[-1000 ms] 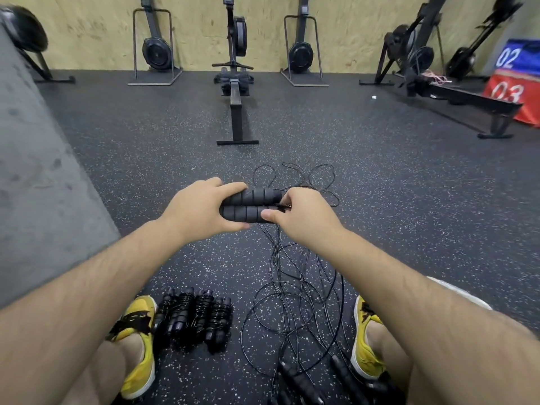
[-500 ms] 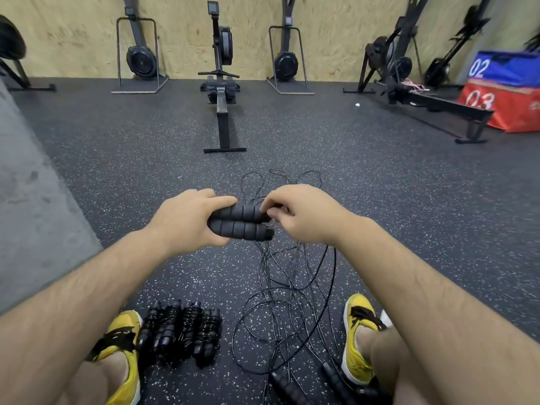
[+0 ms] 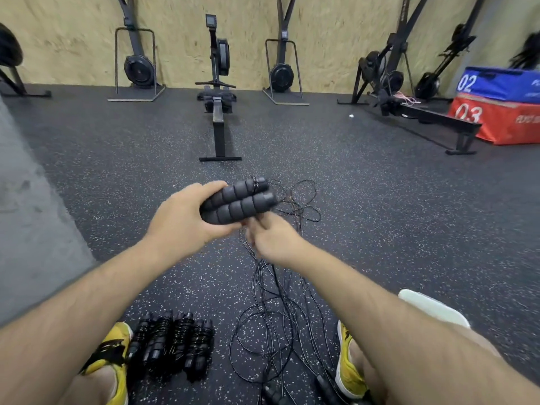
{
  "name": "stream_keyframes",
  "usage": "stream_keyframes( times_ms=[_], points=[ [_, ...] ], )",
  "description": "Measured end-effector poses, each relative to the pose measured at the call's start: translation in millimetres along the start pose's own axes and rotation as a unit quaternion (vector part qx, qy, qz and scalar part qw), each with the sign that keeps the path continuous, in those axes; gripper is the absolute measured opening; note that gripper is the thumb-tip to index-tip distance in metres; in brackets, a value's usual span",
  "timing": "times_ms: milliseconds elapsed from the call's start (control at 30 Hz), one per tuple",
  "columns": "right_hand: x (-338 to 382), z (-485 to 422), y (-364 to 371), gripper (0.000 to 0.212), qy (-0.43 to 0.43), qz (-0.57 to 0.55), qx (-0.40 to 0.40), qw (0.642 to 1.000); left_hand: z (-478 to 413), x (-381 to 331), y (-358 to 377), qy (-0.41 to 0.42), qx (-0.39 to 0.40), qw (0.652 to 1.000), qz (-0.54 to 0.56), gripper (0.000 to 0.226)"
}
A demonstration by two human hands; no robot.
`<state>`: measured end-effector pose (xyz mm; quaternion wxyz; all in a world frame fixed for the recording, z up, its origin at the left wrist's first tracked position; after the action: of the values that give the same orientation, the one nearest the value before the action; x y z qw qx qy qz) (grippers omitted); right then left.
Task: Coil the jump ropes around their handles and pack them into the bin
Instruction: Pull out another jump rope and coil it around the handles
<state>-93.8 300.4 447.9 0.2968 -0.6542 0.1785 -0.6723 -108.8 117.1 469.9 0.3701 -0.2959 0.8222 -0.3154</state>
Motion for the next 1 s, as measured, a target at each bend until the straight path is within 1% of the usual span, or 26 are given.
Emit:
stream_keyframes(
  times_ms=[67,100,133,200,300,367,433,500,567,667,733,800,867,900,967,1000],
  points=[
    [0.4,4.7,10.9,0.020,0.008,0.026,0.031,0.999,-5.9,6.8,0.2,-0.012,-0.026,0.995,-0.091,0.058],
    [1.5,8.3,13.2,0.021,0.002,0.060,0.034,0.998,-7.9,12.3,1.0,-0.011,-0.023,0.989,-0.145,0.059],
    [3.5,12.4,13.3,0.024,-0.007,0.098,0.029,0.995,-8.5,18.4,2.3,-0.012,-0.010,0.982,-0.189,0.060],
    [8.2,19.5,9.0,0.026,-0.031,0.153,0.010,0.988,-7.2,29.4,4.7,-0.026,0.024,0.969,-0.244,0.063],
    [13.9,27.2,-6.8,0.021,-0.073,0.246,-0.017,0.966,-5.1,35.9,8.7,-0.032,0.066,0.958,-0.277,0.066],
    [14.2,29.1,-20.4,0.020,-0.104,0.307,-0.044,0.945,-3.7,33.0,10.8,0.001,0.084,0.955,-0.286,0.066],
    [12.0,25.4,-34.5,0.017,-0.137,0.332,-0.066,0.931,0.4,30.5,13.5,0.054,0.110,0.949,-0.289,0.066],
    [8.4,18.4,-46.7,0.013,-0.148,0.321,-0.075,0.933,6.0,27.4,16.7,0.090,0.147,0.947,-0.272,0.069],
    [1.6,10.9,-56.6,0.009,-0.149,0.281,-0.074,0.945,9.1,20.5,17.1,0.108,0.169,0.952,-0.233,0.072],
    [-9.3,2.3,-62.8,0.005,-0.146,0.156,-0.059,0.975,10.1,9.0,11.4,0.154,0.157,0.958,-0.183,0.068],
    [-15.6,-1.7,-61.1,0.006,-0.142,0.088,-0.043,0.985,10.5,2.1,5.8,0.174,0.170,0.955,-0.169,0.066],
    [-18.9,-2.6,-56.9,0.011,-0.135,0.035,-0.011,0.990,11.7,-8.1,0.3,0.176,0.175,0.958,-0.141,0.065],
    [-19.1,-1.3,-47.7,0.026,-0.123,0.026,0.026,0.992,12.3,-20.5,-3.1,0.156,0.156,0.968,-0.116,0.061],
    [-17.6,0.0,-39.8,0.029,-0.108,0.056,0.039,0.992,11.7,-24.8,-3.8,0.148,0.131,0.973,-0.115,0.060],
    [-14.6,2.7,-18.5,0.019,-0.079,0.101,0.061,0.990,8.5,-26.9,-4.1,0.134,0.072,0.978,-0.144,0.062],
    [-12.3,6.5,-6.3,0.015,-0.056,0.090,0.069,0.992,6.4,-23.8,-3.5,0.121,0.049,0.977,-0.168,0.063]
  ],
)
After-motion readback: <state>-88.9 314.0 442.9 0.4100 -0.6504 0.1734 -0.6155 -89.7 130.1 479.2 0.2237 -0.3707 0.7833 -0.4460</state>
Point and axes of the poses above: each hand's wrist, its own z-axis away from the middle knuckle, its own y-axis out of the palm, x = y × z, the point moved 1 cm from there along -z, towards the middle knuckle, and after that the axes turned 5 degrees about y, right-handed, at the moved point
